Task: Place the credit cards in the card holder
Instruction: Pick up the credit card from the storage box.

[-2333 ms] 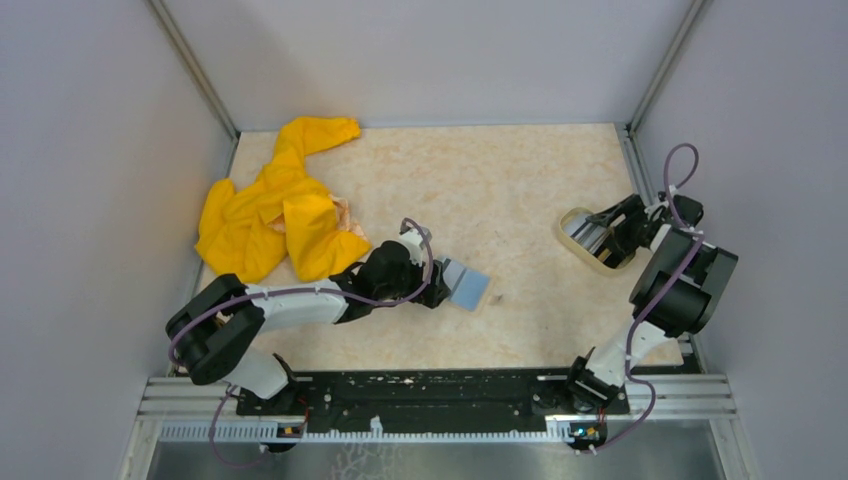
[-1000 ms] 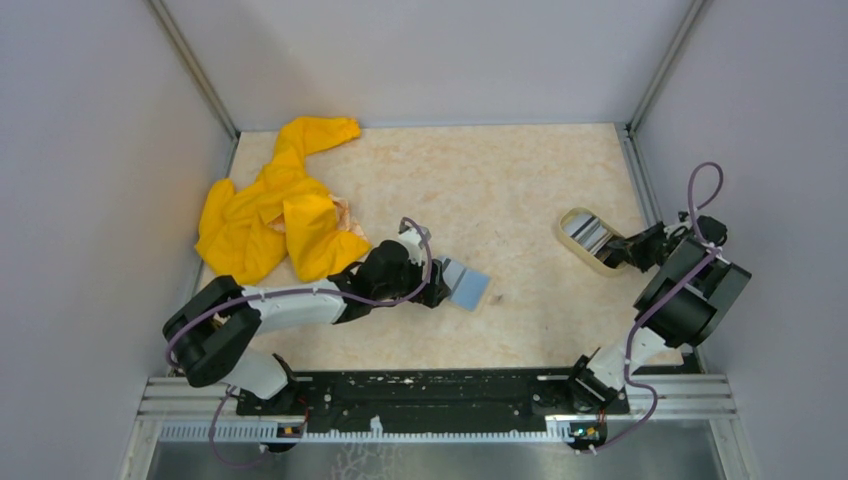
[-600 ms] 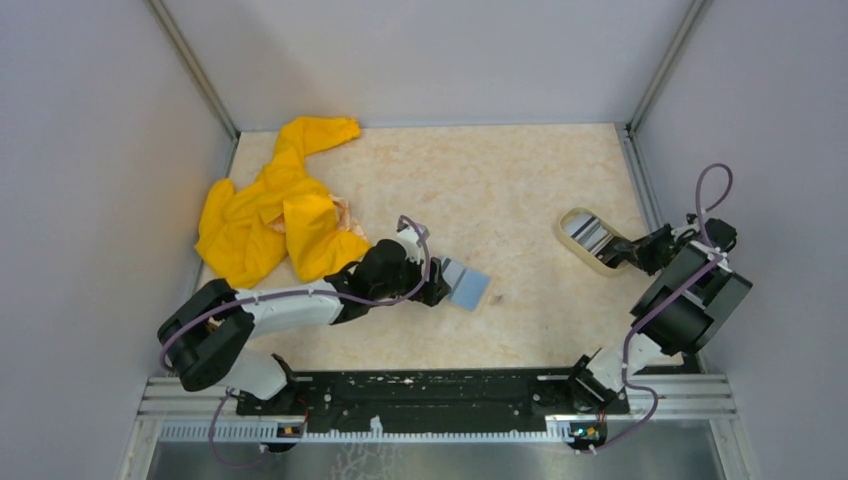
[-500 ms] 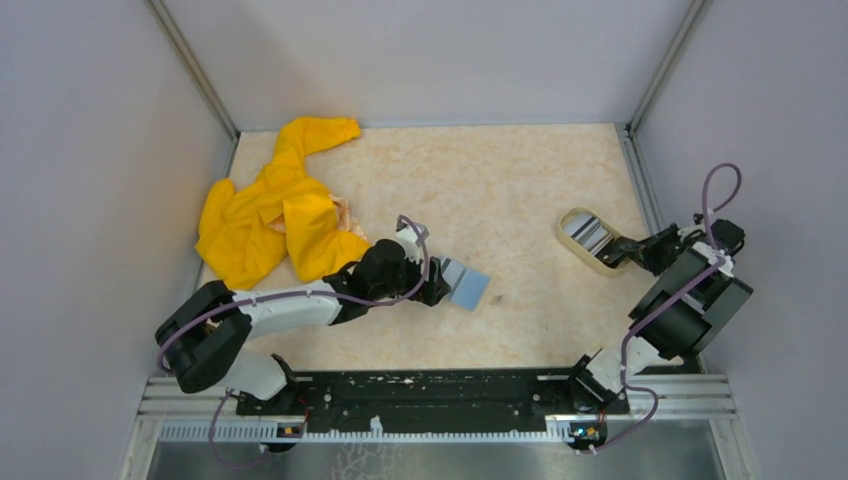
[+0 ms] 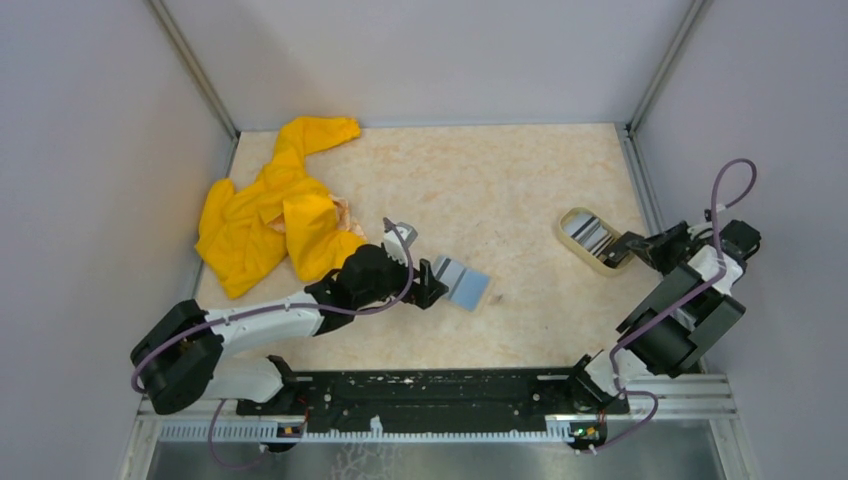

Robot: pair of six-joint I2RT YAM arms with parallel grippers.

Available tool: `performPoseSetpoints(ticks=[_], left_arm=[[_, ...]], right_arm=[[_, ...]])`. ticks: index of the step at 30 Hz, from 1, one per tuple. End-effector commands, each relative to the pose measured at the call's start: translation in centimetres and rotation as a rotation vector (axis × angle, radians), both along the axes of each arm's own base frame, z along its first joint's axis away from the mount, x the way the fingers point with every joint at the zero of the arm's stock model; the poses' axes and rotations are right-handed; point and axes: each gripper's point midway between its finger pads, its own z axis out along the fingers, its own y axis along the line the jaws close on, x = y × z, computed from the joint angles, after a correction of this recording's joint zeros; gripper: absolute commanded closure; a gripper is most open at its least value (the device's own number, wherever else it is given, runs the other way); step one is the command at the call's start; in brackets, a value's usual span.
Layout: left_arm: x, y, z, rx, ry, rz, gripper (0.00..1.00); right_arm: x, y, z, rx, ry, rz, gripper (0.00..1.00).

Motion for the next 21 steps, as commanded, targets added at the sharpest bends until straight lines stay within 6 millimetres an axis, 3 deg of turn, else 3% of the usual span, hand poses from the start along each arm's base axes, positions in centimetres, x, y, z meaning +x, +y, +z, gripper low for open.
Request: performPoseSetpoints(ticks=[1,12,21], left_arm=[[-0.6,-0.3,3.0,-0.109,-0.073,-0.043,0.05],[-1.9,-0.6,5.6,-0.279,-0.089,-0.070,0.04],[-3.2,-0.8,6.5,-0.403,-0.024,-0.099,0.01]], right_arm=[[0.7,-0.2,4.2,-0.079,-0.136,0.039,1.00],[0.9,2.6,6.8,-0.021,-0.307,0.166,1.00],[1.1,8.7,9.2,0.043,-0.452,0.399,1.00]])
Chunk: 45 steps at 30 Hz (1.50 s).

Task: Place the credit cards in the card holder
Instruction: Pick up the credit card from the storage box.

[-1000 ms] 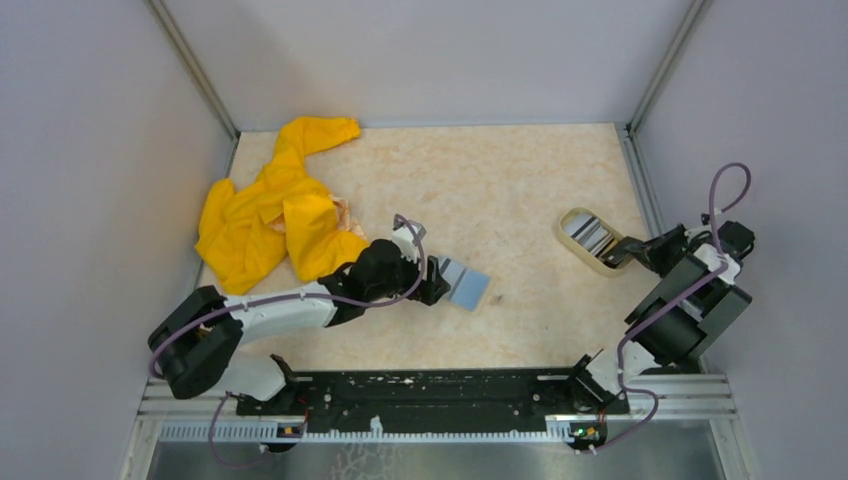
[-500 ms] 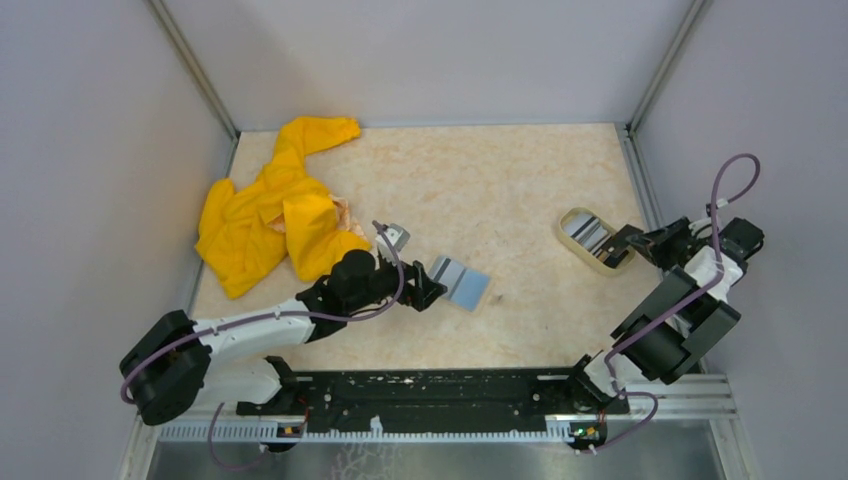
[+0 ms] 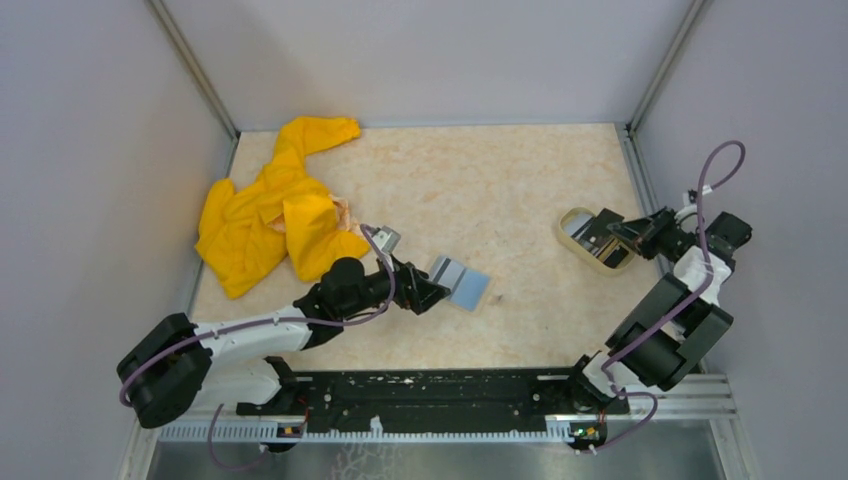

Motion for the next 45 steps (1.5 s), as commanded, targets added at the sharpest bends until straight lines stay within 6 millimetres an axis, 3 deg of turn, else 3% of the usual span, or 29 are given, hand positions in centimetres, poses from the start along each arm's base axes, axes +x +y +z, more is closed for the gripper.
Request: performPoseSetpoints(ticks=[1,8,13,19,29,35,45], left_arm=[[-0.9,-0.1,2.1,-0.138,0.023,-0.036,0.01],[-3.2,1.1,2.6,-0.317,0.080,-0.074,0.01],[-3.8,1.7,2.6,-0.351,0.071,-0.081,0.02],[-3.8,2.0,3.0,-0.353,0.033,-0.073,0.03],[-2.3,2.1,4.6,-0.397,-0.143,-0.028,0.05],[-2.3,1.2,6.9,-0.506,-0.227,-0.076,0.08],[0.2,-1.9,7.7,-0.614,-0.112,-0.183,0.32]], right_arm=[[0.3,4.4,3.5,-0.031,-0.184,0.191,1.00],[-0.5,11.1,5.6,0.008,-0.299,0.415,1.00],[-1.8,16.1,6.7,-0.004,-0.371,0.578,1.00],[-3.5,20.4,7.8,-0.002,-0.456,0.721,1.00],[-6.8,27.8,7.0,0.060,-0.508,1.035,1.00],[-8.3,30.1,6.3,0.040,-0.534,1.125,1.00],[-9.2,31.2,5.3,0.010,-0.526,1.181,1.00]])
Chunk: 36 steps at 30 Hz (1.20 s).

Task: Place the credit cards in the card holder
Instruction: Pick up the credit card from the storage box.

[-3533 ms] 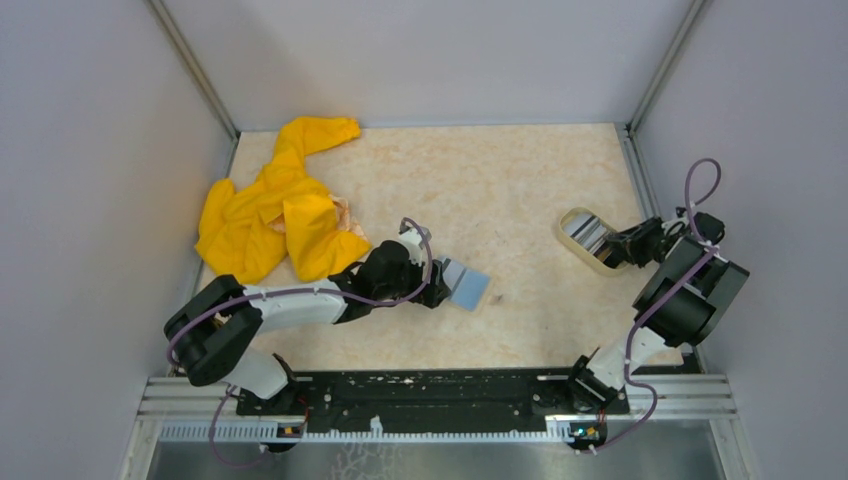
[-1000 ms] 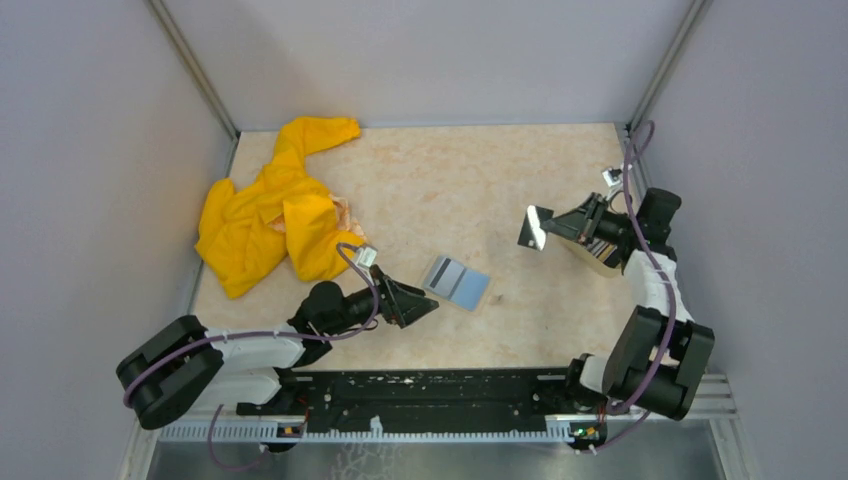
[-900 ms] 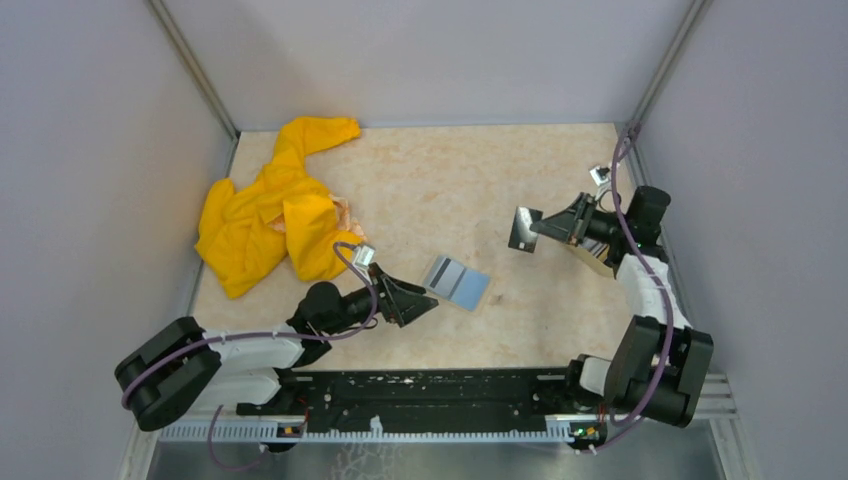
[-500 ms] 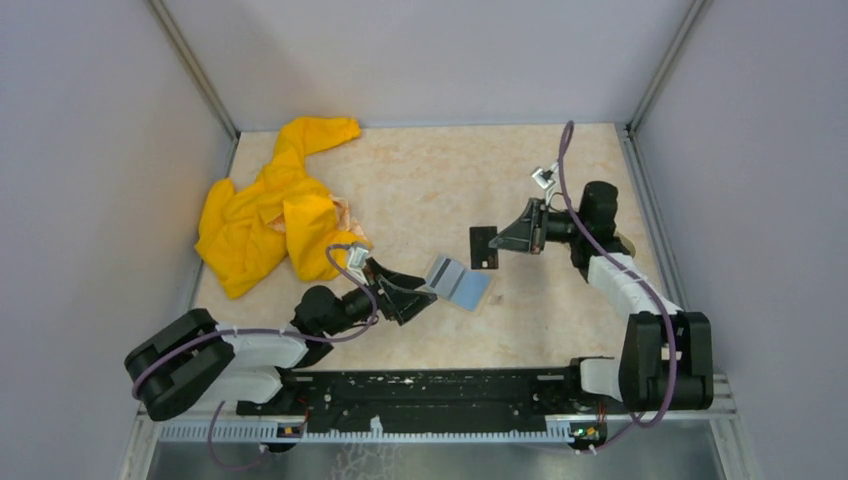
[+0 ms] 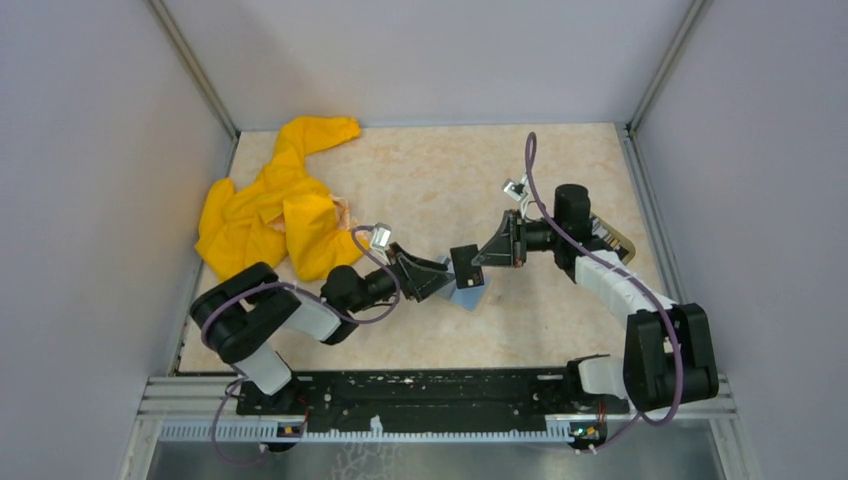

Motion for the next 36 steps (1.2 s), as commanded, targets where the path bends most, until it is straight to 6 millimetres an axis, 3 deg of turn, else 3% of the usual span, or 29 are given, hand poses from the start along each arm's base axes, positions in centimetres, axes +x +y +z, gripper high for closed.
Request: performPoseSetpoints(ticks=[1,5,9,13,15,18,21,24,32,33,35,36], left_arm=[[-0.3,-0.6,5.5,-0.216,-0.091,-0.117,0.34],[-0.4,-2.2,5.4,-0.219,-0.070,-0.220,0.43],[-0.4,-2.4,5.6,-0.220,-0.077,-0.240,0.48],[-0.3,-2.0,5.7,-0.214,-0.093,-0.240,0.77],[-0.2,-1.8,5.7,-0.207,-0.101,-0.244,0.85],[-0.1,-1.2,5.4,-0.191,-0.108,-0.259,0.81],[0.0,-0.8,4.9,-0.171,-0.106,-0.288,0.67],[-0.3,-1.0,4.6,-0.159,-0.103,-0.328,0.65],[-1.3,-1.4,4.8,-0.140,-0.137,-0.409,0.73],[-1.4,-1.4,4.7,-0.135,-0.143,-0.421,0.76],[-1.7,-1.4,4.5,-0.127,-0.153,-0.434,0.98],[-1.8,-1.3,4.4,-0.120,-0.162,-0.441,1.00]], right_arm=[[0.2,0.7,1.0,-0.011,-0.106,0.037,1.00],[0.2,1.1,0.4,-0.034,-0.115,0.045,1.00],[0.3,1.3,-0.1,-0.055,-0.105,0.048,1.00],[0.6,1.3,-0.7,-0.085,-0.102,0.039,1.00],[0.9,1.3,-1.1,-0.110,-0.121,0.031,1.00],[0.9,1.1,-1.3,-0.128,-0.135,0.027,1.00],[0.9,1.1,-1.4,-0.134,-0.142,0.028,1.00],[0.7,1.2,-1.5,-0.136,-0.142,0.036,1.00],[0.4,1.7,-2.3,-0.162,-0.140,0.062,1.00],[0.3,1.7,-2.4,-0.166,-0.137,0.067,1.00],[0.3,1.8,-2.5,-0.175,-0.144,0.072,1.00],[0.4,1.8,-2.5,-0.178,-0.146,0.073,1.00]])
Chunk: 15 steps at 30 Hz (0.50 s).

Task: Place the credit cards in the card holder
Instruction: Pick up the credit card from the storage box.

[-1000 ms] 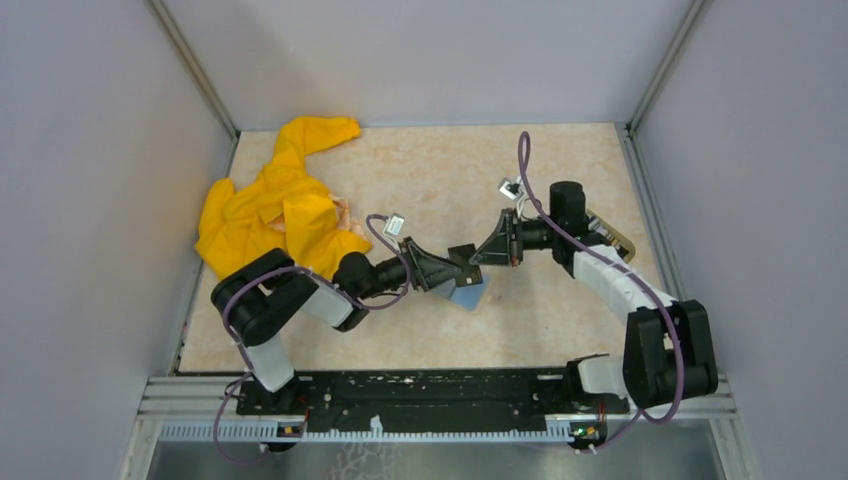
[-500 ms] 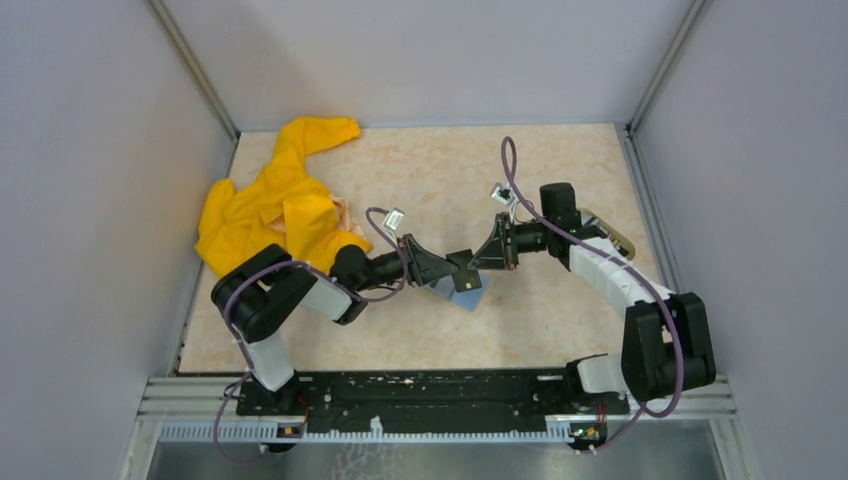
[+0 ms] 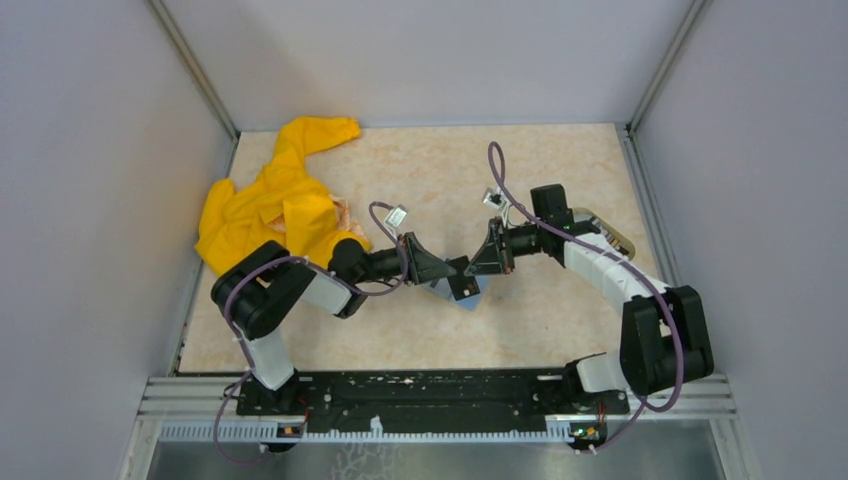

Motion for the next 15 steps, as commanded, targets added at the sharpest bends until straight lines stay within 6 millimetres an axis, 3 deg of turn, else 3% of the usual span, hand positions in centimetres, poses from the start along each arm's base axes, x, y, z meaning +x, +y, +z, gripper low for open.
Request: performPoseSetpoints(ticks=[1,2,5,7,9,12,15], left_arm=[[-2.3,0.7,4.3,-0.153,-0.257,-0.087,1.00],[-2.4,0.9,4.2,-0.148,-0.262,-0.087,1.00],[-1.7,2.2,3.3,-0.119,-0.243,-0.028,1.00],[-1.1,3.8,2.7,-0.093,-0.222,0.041,1.00],[-0.3,5.2,1.7,-0.041,-0.209,0.117,1.00],[0.4,6.3,-0.7,0.102,-0.192,0.206,1.00],[0.7,7.3,-2.6,0.253,-0.210,0.246,1.00]], right_arm=[[0.8,0.5,1.0,-0.006,-0.094,0.025,1.00],[0.9,0.5,1.0,-0.012,-0.102,0.023,0.98],[1.6,-0.2,0.9,-0.085,-0.179,0.007,0.67],[2.7,-1.5,0.2,-0.205,-0.284,-0.036,0.56],[3.2,-2.6,-0.3,-0.269,-0.407,-0.046,0.50],[2.3,-3.8,-1.8,-0.313,-0.611,0.027,0.49],[1.3,-5.1,-4.8,-0.377,-0.737,0.110,0.37]])
